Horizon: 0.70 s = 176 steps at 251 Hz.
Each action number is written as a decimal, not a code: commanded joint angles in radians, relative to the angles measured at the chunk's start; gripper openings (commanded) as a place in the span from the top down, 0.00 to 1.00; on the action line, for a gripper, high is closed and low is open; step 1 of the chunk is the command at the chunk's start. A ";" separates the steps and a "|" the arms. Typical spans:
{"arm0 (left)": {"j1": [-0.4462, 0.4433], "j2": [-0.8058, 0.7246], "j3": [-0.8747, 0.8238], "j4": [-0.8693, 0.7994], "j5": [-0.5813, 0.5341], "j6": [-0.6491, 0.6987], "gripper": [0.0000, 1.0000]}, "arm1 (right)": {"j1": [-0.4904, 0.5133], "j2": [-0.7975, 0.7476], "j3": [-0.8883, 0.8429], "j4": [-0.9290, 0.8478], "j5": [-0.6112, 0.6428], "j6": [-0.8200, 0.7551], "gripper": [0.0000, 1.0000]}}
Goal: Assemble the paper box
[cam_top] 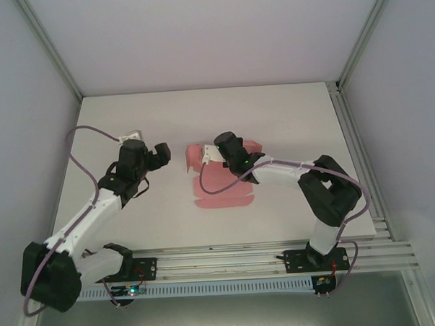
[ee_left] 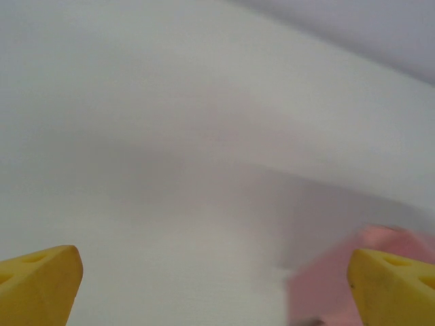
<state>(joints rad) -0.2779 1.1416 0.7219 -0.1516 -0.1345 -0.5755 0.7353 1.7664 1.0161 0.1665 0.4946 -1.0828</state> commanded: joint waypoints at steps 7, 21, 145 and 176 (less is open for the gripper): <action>0.046 0.119 -0.004 0.001 -0.038 -0.091 0.00 | 0.017 0.024 -0.068 0.226 0.067 -0.112 1.00; 0.049 0.171 -0.002 0.064 -0.018 -0.079 0.00 | 0.026 0.030 -0.090 0.288 0.093 -0.125 1.00; 0.048 0.554 0.052 0.561 0.536 0.127 0.22 | 0.055 0.041 -0.131 0.320 0.116 -0.119 1.00; 0.039 0.591 0.023 0.708 0.702 0.175 0.28 | 0.051 0.040 -0.134 0.301 0.116 -0.104 1.00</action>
<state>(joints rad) -0.2337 1.7081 0.7483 0.3195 0.3481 -0.4862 0.7769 1.8076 0.8932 0.4953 0.6106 -1.2144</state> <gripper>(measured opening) 0.755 0.050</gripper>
